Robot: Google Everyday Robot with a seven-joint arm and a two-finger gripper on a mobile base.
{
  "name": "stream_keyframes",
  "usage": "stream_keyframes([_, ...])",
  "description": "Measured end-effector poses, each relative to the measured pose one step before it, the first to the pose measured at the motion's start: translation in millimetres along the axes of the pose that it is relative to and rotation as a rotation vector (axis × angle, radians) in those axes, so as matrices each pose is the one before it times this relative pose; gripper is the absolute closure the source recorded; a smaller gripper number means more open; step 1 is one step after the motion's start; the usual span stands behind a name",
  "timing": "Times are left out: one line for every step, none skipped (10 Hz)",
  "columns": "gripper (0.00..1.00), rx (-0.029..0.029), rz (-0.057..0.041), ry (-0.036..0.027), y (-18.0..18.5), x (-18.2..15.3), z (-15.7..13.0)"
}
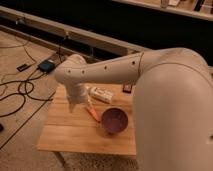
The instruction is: Place the white sponge in the ceramic cup
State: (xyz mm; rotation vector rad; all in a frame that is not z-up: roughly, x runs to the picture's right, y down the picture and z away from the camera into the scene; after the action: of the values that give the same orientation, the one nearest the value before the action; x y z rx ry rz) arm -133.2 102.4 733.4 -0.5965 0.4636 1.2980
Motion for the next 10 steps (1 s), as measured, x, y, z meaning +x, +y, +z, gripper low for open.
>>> stream_keyframes([0.35, 0.00582, -0.02559, -0.00638, 1.65, -7.04, 5.35])
stream_keyframes([0.35, 0.0057, -0.02703, -0.0091, 2.53, -9.36, 8.62])
stream_keyframes([0.35, 0.00296, -0.01663, -0.00646, 1.33, -7.69, 7.27])
stream_keyframes([0.35, 0.00498, -0.01497, -0.00374, 0.8, -7.73, 8.29])
stream_keyframes([0.35, 0.0001, -0.01425, -0.00236, 0.83, -10.07, 12.18])
stream_keyframes([0.35, 0.00059, -0.00544, 0.00153, -0.57, -5.5, 8.22])
stream_keyframes([0.35, -0.00342, -0.00813, 0.00146, 0.5, -7.74, 11.21])
stream_keyframes([0.35, -0.00668, -0.01175, 0.00218, 2.54, -9.18, 11.58])
stream_keyframes([0.35, -0.00848, -0.00846, -0.00024, 3.03, -7.3, 6.72])
stream_keyframes([0.35, -0.00769, -0.00684, -0.00463, 0.89, -9.04, 5.5])
